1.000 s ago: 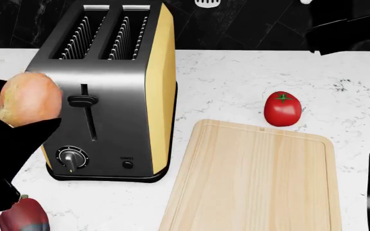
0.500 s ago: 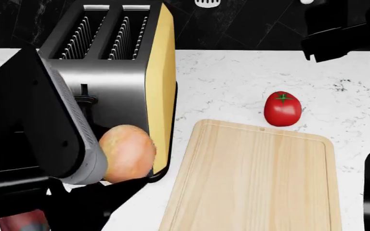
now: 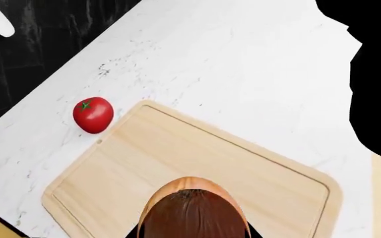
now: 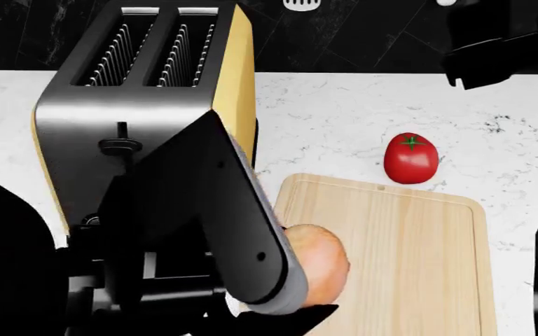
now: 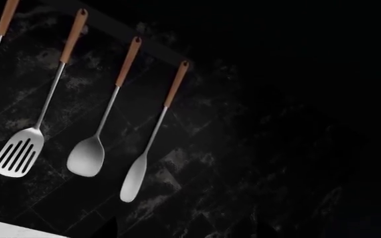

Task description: Place the avocado, onion, tomato and bell pepper on the cutting board.

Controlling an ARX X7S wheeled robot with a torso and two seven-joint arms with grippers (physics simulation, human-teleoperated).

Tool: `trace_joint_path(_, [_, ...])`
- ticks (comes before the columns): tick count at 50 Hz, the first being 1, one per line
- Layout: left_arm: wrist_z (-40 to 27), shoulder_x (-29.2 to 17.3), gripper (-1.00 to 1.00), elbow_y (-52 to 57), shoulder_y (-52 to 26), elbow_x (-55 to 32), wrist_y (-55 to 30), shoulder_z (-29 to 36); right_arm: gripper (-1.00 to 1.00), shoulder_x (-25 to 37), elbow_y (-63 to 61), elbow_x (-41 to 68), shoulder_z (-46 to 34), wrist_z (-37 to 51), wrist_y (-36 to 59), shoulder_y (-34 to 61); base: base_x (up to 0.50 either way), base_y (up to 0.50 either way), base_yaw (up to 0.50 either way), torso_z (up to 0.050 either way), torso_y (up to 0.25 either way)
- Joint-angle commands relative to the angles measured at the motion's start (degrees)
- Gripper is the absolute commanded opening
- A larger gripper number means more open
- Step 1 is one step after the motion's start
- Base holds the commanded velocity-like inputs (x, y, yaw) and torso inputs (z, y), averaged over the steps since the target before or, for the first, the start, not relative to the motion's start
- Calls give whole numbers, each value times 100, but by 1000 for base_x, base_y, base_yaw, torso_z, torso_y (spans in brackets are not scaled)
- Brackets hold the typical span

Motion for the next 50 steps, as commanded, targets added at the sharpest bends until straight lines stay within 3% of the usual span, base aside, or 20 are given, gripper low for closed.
trace_joint_path(1, [973,716,-100,-410,211,1278,175,50,100,-73,-45,-150,181,-124,-42,-74,0,0,0,0,0])
trace_joint_path(16, [1150,1131,-100,-984,691,2310,867,478,100,-43,-160,-141,208,-124,50,-98,0,0,0,0,1])
trace_joint_path(24, [1675,1362,-100,-1680,761,3318,1461,1032,100,-40,-119,-134,202,-126,43,-59,0,0,0,0,0])
trace_joint_path(33, [1861,1612,-100,-2065,715,3376,1906,1506,100,-37,-112,-139,165,-119,49,-39,0,0,0,0,0])
trace_joint_path(37, [1816,1607,-100,-2268,487,3058,2397,1998,100,-38,-127,-133,184,-115,64,-45,0,0,0,0,2])
trace_joint_path(39, [1780,1638,-100,-2574,-110,2163,3635,3242,100,6,-220,-137,233,-114,130,-100,0,0,0,0,0])
trace_joint_path(43, [1838,1638,-100,-2727,-645,1337,4856,4533,100,73,-338,-137,259,-142,235,-91,0,0,0,0,0])
trace_joint_path(50, [1865,1639,-100,-2730,-706,1432,5295,4839,100,105,-416,-137,332,-127,265,-186,0,0,0,0,0])
